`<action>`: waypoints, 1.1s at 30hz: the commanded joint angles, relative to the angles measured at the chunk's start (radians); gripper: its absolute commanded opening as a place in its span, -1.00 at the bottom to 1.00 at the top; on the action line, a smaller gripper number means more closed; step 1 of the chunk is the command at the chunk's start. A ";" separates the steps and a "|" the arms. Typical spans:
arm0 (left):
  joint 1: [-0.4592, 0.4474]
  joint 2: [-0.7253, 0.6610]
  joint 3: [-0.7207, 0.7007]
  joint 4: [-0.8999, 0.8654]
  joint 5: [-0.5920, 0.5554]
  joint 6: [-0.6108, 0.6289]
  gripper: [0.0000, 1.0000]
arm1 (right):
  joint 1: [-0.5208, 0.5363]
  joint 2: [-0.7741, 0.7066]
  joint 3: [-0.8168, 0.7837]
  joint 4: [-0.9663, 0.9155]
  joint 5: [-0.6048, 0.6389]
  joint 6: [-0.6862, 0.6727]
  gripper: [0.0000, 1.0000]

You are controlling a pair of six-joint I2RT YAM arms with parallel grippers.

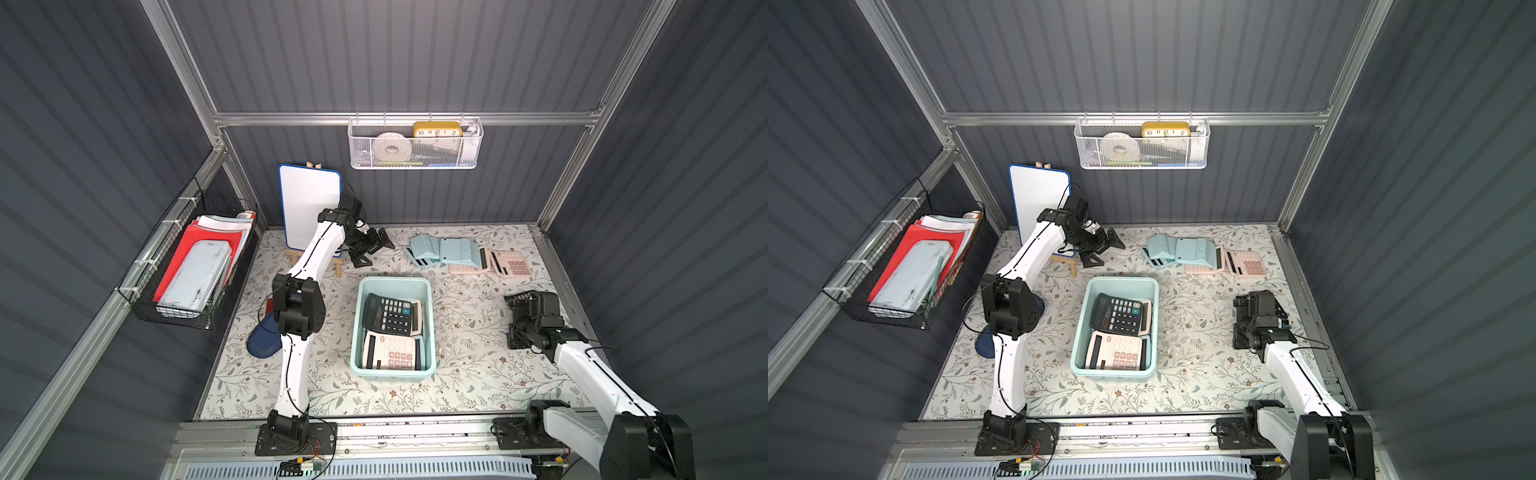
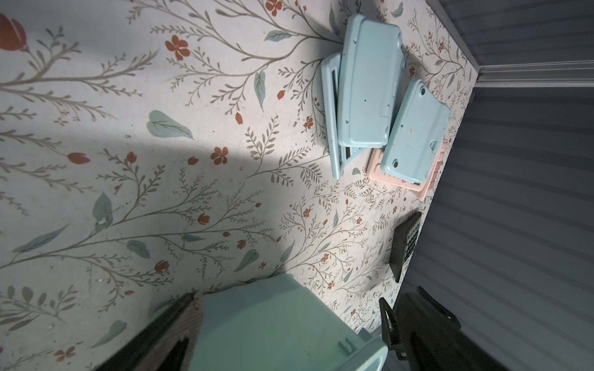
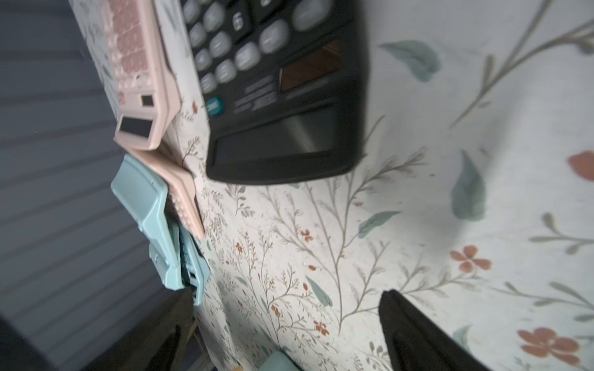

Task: Put the calculator in the storage box
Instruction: Pick up the calculator at the center of the board.

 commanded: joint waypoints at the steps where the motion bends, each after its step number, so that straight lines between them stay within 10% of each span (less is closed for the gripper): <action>1: -0.005 -0.061 -0.021 -0.025 0.017 0.034 0.98 | -0.005 -0.002 -0.052 0.103 0.123 0.118 0.80; 20: -0.005 -0.123 -0.089 -0.028 -0.022 0.050 0.99 | -0.037 0.239 -0.101 0.394 0.200 0.220 0.14; 33: -0.010 -0.188 -0.174 0.020 -0.030 0.042 0.99 | -0.036 0.068 -0.096 0.223 0.117 0.128 -0.50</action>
